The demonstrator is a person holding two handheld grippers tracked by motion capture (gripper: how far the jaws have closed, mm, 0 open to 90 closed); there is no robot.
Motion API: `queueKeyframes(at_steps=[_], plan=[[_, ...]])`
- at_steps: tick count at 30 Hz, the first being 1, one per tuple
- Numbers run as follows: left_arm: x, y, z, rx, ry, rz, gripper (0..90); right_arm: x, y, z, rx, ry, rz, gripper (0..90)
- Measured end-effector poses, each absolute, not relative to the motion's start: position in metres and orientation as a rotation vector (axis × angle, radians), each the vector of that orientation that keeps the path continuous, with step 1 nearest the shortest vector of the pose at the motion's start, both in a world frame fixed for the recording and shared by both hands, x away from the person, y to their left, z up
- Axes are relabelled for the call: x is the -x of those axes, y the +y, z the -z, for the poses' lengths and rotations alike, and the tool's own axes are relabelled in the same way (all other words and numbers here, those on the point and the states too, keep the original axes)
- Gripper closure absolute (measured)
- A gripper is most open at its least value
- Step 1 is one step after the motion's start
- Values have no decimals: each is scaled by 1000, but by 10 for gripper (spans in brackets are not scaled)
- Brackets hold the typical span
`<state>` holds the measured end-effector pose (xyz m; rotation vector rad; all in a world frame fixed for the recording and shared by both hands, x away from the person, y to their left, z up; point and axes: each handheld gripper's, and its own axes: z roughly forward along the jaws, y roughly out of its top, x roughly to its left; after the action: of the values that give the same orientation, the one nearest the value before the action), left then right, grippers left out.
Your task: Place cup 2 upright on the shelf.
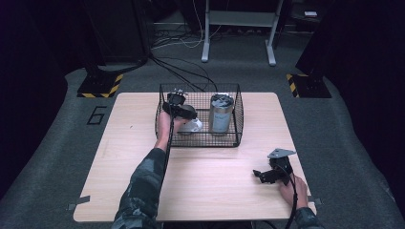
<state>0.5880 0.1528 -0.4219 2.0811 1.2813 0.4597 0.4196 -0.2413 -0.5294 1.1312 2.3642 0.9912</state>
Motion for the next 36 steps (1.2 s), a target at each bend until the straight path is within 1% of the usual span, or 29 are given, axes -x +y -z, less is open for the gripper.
queueKeyframes(at_steps=[5, 10, 18, 24, 36], plan=[[-587, 153, 421, -2078, 1291, -472, 56, -420, -241, 529, -1126, 2365, -991, 0], [-582, 157, 413, -2046, 1271, -483, 36, -420, -241, 529, -1130, 2365, -991, 0], [-571, 161, 400, -2023, 1220, -455, 11, -420, -241, 529, -1129, 2365, -989, 0], [-559, 160, 388, -2019, 1160, -419, 19, -420, -241, 529, -1130, 2365, -991, 0], [-524, 163, 369, -2038, 1049, -452, 20, -420, -241, 529, -1124, 2366, -991, 0]])
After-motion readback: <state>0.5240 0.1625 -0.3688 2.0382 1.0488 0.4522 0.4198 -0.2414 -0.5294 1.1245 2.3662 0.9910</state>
